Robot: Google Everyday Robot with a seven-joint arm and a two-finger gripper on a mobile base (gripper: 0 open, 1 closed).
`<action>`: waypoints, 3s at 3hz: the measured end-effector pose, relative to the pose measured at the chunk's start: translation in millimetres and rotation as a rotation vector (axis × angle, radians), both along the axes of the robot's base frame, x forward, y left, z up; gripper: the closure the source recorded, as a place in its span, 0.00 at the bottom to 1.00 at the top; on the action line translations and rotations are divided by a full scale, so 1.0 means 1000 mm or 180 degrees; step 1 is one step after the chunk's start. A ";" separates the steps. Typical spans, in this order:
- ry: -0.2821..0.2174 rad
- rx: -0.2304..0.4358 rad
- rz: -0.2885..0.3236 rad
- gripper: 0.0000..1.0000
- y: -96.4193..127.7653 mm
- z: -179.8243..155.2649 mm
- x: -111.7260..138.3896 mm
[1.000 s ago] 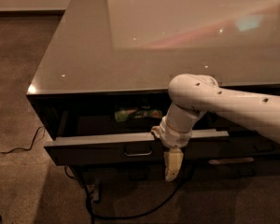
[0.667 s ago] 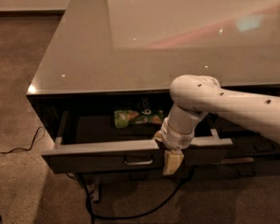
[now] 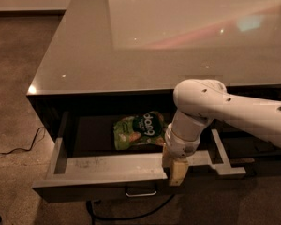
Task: Open top drawer
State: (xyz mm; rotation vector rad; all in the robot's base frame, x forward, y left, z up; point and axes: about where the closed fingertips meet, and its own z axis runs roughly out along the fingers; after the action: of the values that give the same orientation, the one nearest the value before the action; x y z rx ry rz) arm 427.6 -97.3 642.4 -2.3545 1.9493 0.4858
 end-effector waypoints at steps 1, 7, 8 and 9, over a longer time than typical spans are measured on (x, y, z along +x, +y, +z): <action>0.0000 0.0000 0.0000 1.00 0.000 0.002 -0.001; 0.0095 -0.0154 -0.0059 0.12 -0.008 0.012 -0.021; 0.0055 -0.0173 -0.0031 0.00 -0.004 0.015 -0.015; 0.0030 -0.0214 0.0024 0.00 0.002 0.019 -0.008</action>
Offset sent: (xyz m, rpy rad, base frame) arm -0.0328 -0.0116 0.0194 -0.0553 0.0395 -0.0066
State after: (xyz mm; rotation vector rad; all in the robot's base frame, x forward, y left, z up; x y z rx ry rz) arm 419.5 -95.8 661.0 -2.4043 1.9924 0.4394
